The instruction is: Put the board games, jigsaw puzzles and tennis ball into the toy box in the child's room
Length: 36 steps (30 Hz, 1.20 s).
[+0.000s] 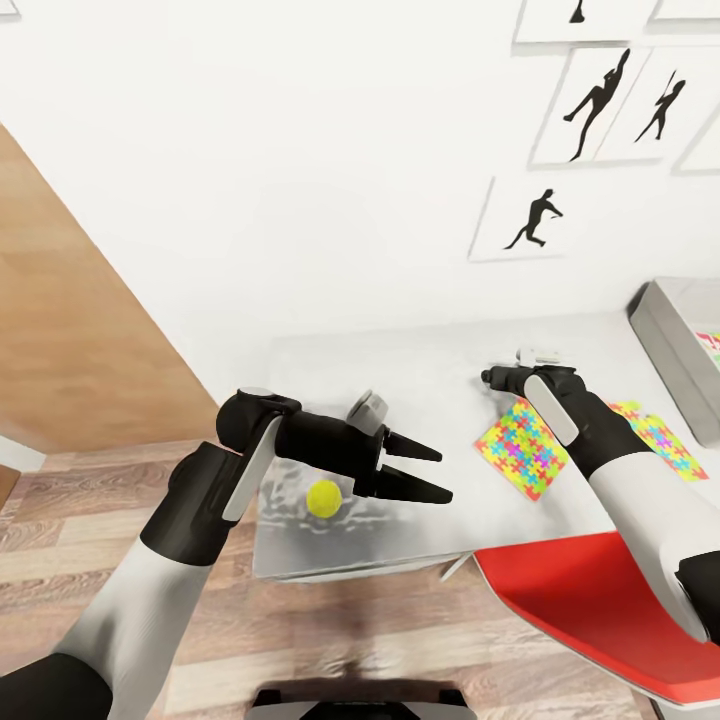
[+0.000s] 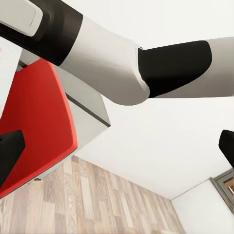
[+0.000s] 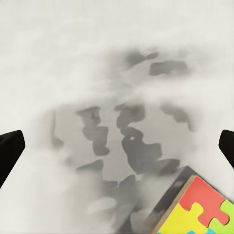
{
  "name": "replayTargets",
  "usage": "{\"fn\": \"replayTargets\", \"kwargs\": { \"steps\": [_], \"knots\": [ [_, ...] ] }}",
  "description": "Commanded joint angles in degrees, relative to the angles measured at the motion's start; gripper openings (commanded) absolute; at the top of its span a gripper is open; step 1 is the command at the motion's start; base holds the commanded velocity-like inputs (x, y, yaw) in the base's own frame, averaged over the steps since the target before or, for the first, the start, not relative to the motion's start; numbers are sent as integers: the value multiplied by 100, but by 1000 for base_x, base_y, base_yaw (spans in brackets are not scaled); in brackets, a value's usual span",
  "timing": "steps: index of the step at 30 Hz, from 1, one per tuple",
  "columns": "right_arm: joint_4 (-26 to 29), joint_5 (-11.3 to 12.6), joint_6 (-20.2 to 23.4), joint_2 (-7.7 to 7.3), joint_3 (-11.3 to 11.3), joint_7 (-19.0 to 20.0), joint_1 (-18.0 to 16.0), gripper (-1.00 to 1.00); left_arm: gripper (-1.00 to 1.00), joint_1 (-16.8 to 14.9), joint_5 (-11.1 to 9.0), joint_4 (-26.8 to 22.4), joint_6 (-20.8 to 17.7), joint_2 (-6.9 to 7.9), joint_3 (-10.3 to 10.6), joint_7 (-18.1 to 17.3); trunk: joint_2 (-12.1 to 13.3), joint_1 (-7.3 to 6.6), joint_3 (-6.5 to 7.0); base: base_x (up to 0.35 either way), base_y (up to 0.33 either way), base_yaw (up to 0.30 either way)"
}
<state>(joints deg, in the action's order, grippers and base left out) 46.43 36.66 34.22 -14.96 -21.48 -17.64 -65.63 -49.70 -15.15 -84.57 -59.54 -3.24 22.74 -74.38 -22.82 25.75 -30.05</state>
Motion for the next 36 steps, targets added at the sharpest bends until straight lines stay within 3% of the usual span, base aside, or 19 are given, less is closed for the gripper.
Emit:
{"fn": "replayTargets", "kwargs": {
  "steps": [1, 13, 36],
  "knots": [
    [9, 60, 10, -11, -32, -56, -5, 100, 100, -5, -14, 1, -46, -1, 2, -6, -10, 4, -9, 39, -12, 0],
    [6, 60, 14, -78, -24, -56, -5, 100, 100, -5, -14, 1, -46, 0, 2, -6, -10, 4, -33, 87, -119, 0],
    [-199, 60, -19, -148, -25, -51, -4, 100, 100, -5, -14, 2, -46, -8, -4, -6, -10, 4, -188, -7, -8, 0]
  ]
}}
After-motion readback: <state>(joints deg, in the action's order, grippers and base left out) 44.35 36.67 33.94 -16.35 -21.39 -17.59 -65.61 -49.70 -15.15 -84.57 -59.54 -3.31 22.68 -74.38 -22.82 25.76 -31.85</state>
